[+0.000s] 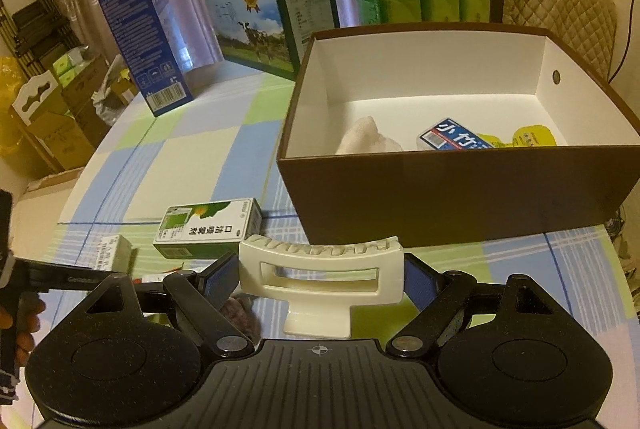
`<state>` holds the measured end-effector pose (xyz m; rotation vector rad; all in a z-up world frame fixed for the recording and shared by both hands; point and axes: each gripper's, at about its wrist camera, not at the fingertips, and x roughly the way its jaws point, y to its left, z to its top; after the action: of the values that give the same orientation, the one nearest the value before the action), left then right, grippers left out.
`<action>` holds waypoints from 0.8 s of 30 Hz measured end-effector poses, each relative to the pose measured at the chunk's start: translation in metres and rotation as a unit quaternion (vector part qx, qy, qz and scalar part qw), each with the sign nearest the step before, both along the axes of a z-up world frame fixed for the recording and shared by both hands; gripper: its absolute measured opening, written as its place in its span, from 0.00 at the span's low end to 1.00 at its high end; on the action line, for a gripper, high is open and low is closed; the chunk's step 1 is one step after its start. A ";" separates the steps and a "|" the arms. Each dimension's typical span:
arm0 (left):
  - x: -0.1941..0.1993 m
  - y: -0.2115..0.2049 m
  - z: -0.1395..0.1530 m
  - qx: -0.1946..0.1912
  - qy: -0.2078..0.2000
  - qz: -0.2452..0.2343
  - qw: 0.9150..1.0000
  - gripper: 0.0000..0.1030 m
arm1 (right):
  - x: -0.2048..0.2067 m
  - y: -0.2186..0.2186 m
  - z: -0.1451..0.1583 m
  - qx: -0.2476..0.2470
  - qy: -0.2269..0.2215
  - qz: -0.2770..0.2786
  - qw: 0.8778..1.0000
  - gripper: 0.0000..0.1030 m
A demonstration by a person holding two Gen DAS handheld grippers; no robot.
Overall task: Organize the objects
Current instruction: 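Grasp the white hair clip with the right tool while the left tool grasps the white ointment box, then carry the ointment box and hair clip with both tools into the brown box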
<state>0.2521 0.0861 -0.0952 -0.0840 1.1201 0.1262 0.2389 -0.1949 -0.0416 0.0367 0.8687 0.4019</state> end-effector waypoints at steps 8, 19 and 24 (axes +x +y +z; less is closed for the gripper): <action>-0.026 -0.013 0.028 0.015 -0.033 0.000 0.999 0.35 | -0.002 -0.016 0.005 0.009 -0.001 0.004 1.000 0.80; -0.042 -0.049 0.081 0.004 -0.086 -0.010 0.996 0.35 | -0.007 -0.046 0.025 0.024 -0.016 0.006 1.000 0.80; -0.041 -0.075 0.104 -0.005 -0.112 -0.030 0.993 0.35 | -0.007 -0.067 0.035 0.029 -0.024 -0.003 0.999 0.80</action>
<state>0.2112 0.0108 0.0088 -0.0718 0.8985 0.0559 0.2319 -0.2620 -0.0064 0.0823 0.8095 0.4206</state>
